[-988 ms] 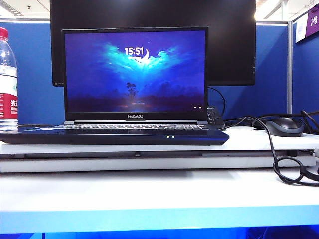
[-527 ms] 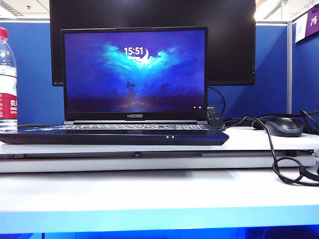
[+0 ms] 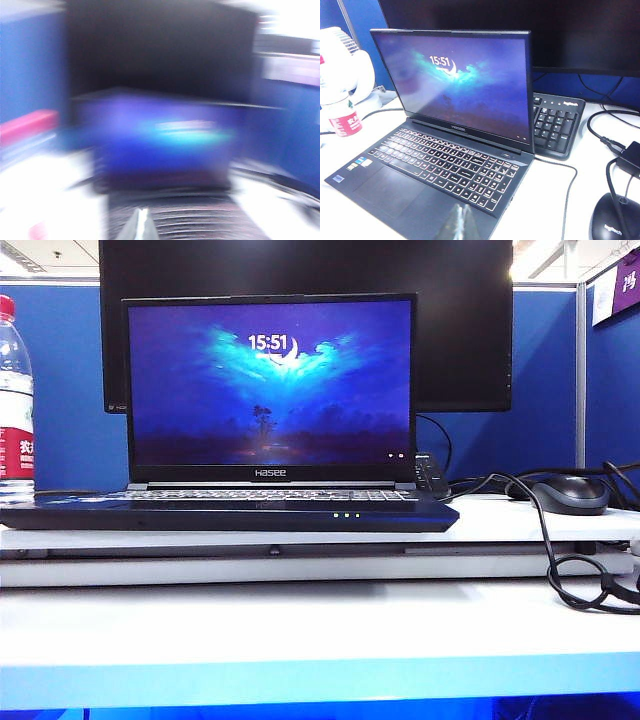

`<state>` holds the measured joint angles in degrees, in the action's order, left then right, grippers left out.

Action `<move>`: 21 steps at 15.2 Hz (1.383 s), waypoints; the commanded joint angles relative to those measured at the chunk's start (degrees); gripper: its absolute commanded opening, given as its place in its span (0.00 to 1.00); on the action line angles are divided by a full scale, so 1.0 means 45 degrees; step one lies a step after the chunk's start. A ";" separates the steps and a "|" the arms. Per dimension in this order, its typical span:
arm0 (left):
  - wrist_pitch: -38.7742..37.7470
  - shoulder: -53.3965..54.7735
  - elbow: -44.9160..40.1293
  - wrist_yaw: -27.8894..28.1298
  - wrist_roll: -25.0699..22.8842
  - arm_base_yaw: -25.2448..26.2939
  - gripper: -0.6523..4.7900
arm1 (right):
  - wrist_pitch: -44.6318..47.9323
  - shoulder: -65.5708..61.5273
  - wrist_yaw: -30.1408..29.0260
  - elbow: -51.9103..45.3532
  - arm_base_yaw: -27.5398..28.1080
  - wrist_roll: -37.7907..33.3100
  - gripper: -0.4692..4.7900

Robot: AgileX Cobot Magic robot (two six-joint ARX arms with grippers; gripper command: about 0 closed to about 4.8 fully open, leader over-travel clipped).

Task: Open the lid of the black laptop.

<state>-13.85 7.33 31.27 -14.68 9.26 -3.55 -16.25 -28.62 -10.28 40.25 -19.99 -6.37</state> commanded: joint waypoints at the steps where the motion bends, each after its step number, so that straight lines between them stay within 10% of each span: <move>1: -0.0452 -0.0053 -0.0860 0.2191 0.0243 0.0947 0.11 | 0.0107 0.0034 -0.0024 0.0049 -0.0010 -0.0005 0.09; 21: 0.2948 -0.1588 -0.6858 0.3011 -0.0296 0.1219 0.11 | -0.0146 0.0029 -0.0024 0.0049 -0.0010 -0.0010 0.09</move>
<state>-1.39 0.32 0.40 -1.28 8.54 1.91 -17.50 -28.60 -10.28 40.25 -19.99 -6.39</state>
